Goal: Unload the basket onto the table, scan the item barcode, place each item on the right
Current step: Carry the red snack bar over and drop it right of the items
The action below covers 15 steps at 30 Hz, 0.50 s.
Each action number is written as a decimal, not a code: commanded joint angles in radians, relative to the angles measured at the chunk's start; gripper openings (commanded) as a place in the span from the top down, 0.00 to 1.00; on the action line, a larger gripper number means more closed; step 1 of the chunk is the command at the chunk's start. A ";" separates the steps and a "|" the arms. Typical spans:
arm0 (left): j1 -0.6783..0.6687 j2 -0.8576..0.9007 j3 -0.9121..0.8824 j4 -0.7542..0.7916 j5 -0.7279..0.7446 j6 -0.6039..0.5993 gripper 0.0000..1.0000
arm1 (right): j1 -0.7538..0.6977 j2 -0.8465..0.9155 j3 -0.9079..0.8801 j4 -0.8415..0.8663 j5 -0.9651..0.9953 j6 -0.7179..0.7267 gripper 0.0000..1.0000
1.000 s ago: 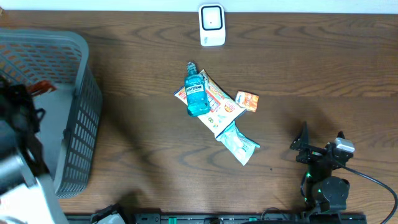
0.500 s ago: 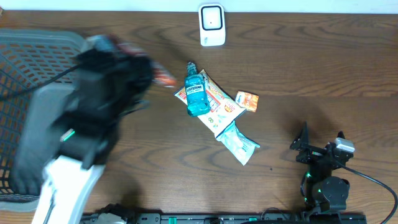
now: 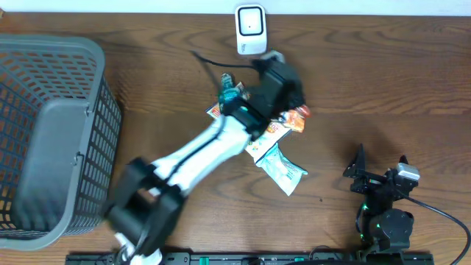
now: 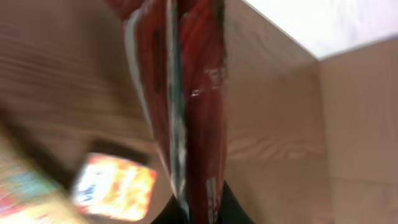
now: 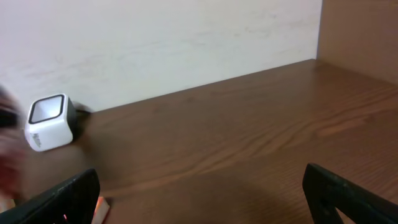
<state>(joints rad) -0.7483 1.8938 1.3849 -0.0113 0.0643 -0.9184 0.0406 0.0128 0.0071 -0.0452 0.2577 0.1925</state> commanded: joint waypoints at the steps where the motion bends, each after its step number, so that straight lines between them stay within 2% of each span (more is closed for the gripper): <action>1: -0.039 0.096 0.006 0.105 0.006 0.016 0.92 | 0.003 -0.003 -0.002 -0.004 -0.002 -0.014 0.01; 4: -0.056 0.174 0.006 0.179 0.006 0.016 0.92 | 0.003 -0.003 -0.002 -0.004 -0.002 -0.014 0.01; 9: -0.058 0.241 0.006 0.185 0.008 -0.044 0.93 | 0.003 -0.003 -0.002 -0.004 -0.002 -0.014 0.01; 11: -0.058 0.251 0.006 0.185 0.007 -0.044 0.90 | 0.003 -0.003 -0.002 -0.004 -0.002 -0.014 0.01; 12: -0.058 0.251 0.006 0.185 0.006 -0.044 0.83 | 0.003 -0.003 -0.002 -0.004 -0.002 -0.014 0.01; 13: -0.058 0.251 0.007 0.185 0.002 -0.043 0.63 | 0.003 -0.003 -0.002 -0.004 -0.002 -0.014 0.01; 15: -0.051 0.242 0.007 0.185 0.003 -0.026 0.35 | 0.003 -0.003 -0.002 -0.004 -0.002 -0.014 0.01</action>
<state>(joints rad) -0.8089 2.1490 1.3853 0.1688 0.0753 -0.9524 0.0406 0.0128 0.0071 -0.0452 0.2573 0.1928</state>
